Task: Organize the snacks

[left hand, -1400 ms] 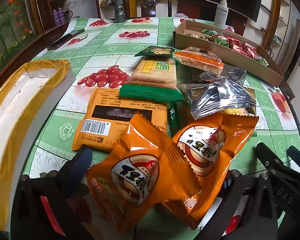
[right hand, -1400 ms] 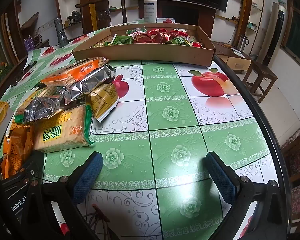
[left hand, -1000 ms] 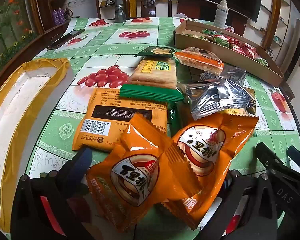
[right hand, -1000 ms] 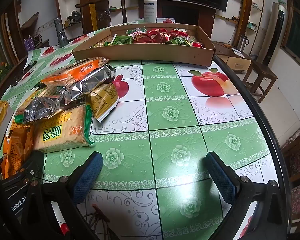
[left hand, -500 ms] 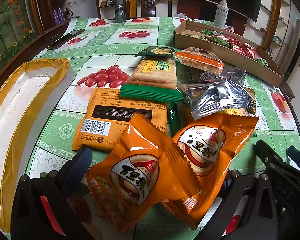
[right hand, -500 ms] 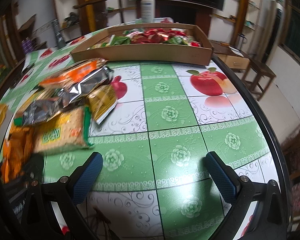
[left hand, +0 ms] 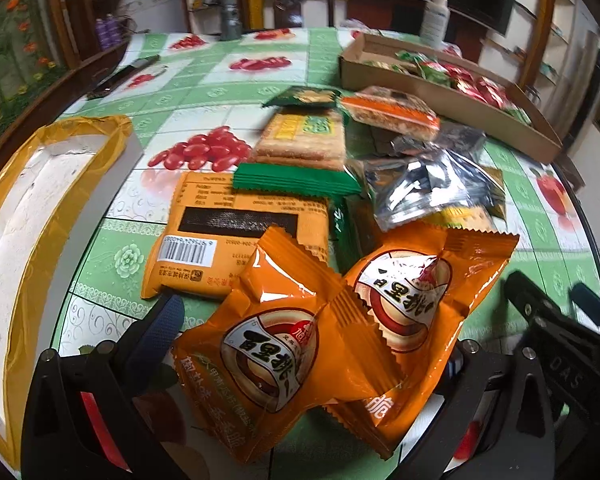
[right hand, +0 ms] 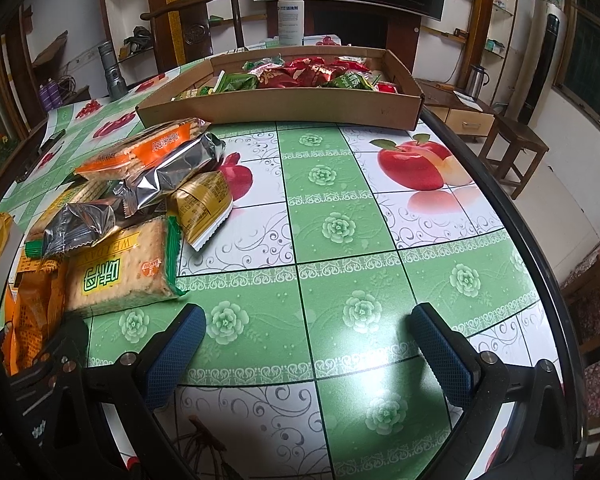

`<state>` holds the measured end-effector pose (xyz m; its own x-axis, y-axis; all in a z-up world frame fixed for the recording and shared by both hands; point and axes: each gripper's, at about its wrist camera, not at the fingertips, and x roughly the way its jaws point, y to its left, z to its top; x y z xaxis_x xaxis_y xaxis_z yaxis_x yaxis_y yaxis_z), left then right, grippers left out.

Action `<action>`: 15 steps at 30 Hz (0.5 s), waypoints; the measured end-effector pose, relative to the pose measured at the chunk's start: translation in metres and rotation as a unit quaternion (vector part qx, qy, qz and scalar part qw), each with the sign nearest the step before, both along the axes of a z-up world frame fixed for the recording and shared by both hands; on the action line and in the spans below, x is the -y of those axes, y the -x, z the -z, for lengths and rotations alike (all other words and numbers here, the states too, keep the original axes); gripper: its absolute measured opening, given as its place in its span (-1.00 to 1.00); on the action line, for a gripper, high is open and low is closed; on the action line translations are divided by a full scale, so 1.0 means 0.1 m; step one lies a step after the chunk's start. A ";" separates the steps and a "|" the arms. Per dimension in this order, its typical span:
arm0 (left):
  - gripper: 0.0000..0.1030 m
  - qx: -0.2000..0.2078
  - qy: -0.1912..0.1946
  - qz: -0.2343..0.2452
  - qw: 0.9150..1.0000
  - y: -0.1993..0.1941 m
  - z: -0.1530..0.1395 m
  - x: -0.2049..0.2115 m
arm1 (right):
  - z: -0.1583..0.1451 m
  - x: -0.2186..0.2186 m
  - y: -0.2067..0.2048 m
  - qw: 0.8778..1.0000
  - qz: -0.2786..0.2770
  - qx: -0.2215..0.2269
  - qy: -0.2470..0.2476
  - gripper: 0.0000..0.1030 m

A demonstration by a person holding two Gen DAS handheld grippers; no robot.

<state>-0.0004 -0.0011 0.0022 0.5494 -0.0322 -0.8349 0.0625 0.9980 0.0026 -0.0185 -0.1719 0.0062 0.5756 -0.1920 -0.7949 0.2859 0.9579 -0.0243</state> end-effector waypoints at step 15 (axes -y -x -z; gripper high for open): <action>0.66 0.079 0.077 0.088 0.990 0.66 -0.52 -0.31 | -0.02 0.02 0.04 1.000 -0.005 0.009 -0.014 1.00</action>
<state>-0.0660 0.0298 0.0539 0.6473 -0.2594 -0.7167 0.2467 0.9610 -0.1250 -0.0225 -0.1740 0.0080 0.5913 -0.1642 -0.7896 0.2765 0.9610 0.0072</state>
